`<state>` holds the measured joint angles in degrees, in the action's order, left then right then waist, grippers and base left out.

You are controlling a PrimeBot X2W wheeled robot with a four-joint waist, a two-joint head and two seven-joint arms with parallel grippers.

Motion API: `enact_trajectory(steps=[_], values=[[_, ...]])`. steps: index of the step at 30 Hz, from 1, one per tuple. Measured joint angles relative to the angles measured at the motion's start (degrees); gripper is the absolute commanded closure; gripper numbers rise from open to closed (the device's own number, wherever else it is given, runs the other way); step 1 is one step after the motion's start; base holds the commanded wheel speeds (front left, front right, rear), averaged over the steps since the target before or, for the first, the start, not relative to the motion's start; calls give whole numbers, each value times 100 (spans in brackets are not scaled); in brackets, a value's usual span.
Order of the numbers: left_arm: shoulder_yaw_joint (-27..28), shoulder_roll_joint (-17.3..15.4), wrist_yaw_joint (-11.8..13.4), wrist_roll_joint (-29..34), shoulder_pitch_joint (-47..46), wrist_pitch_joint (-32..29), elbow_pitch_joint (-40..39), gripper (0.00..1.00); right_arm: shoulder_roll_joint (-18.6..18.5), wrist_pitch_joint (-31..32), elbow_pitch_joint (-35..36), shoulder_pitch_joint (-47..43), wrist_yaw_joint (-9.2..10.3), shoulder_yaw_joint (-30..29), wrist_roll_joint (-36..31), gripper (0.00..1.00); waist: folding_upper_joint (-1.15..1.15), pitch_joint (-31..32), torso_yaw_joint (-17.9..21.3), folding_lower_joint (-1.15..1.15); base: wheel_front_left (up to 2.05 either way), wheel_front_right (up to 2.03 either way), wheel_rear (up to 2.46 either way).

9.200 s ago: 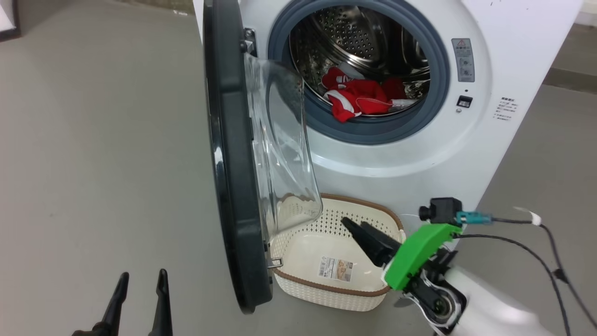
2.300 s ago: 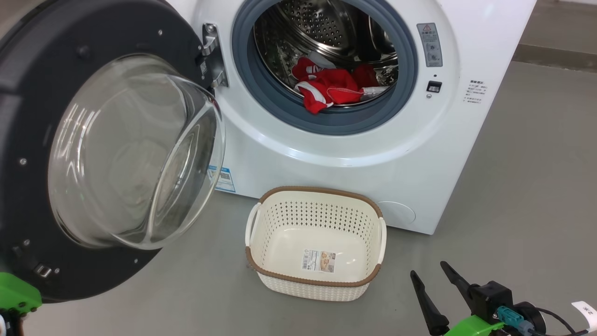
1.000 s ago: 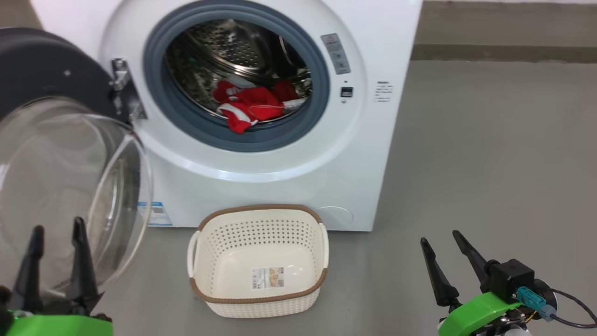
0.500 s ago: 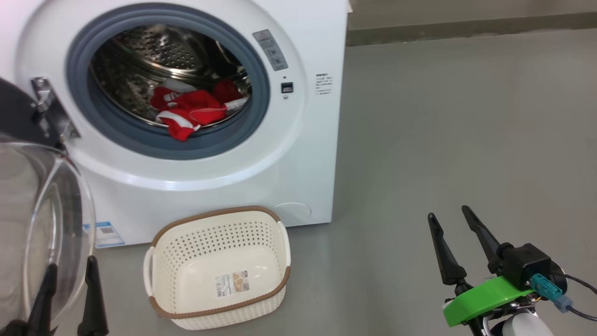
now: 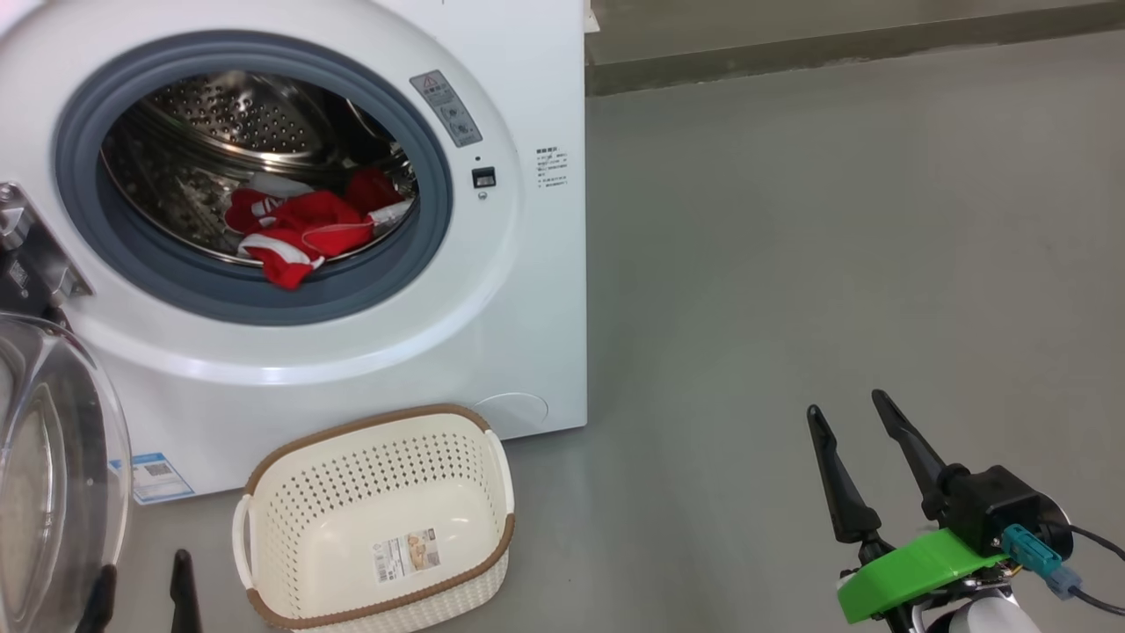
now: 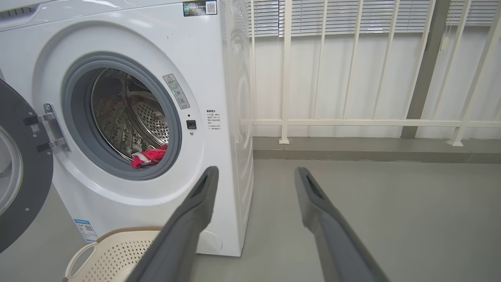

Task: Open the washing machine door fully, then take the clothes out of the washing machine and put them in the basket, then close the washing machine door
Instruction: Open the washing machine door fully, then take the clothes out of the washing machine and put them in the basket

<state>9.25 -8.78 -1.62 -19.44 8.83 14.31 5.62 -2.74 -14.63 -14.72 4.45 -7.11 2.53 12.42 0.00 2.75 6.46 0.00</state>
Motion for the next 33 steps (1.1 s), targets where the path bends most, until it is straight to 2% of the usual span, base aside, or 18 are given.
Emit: enact_trajectory(steps=[13, 33], values=[[364, 412, -209, 546, 185, 0, 69, 0, 1, 0, 32, -209, 0, -10, -2, 0, 0, 53, 8, 0, 0, 0, 0], [453, 587, -403, 649, 185, 0, -85, 0, 1, 0, 3, -213, 0, -2, -34, 0, 0, 110, -30, 0, 0, 0, 0]])
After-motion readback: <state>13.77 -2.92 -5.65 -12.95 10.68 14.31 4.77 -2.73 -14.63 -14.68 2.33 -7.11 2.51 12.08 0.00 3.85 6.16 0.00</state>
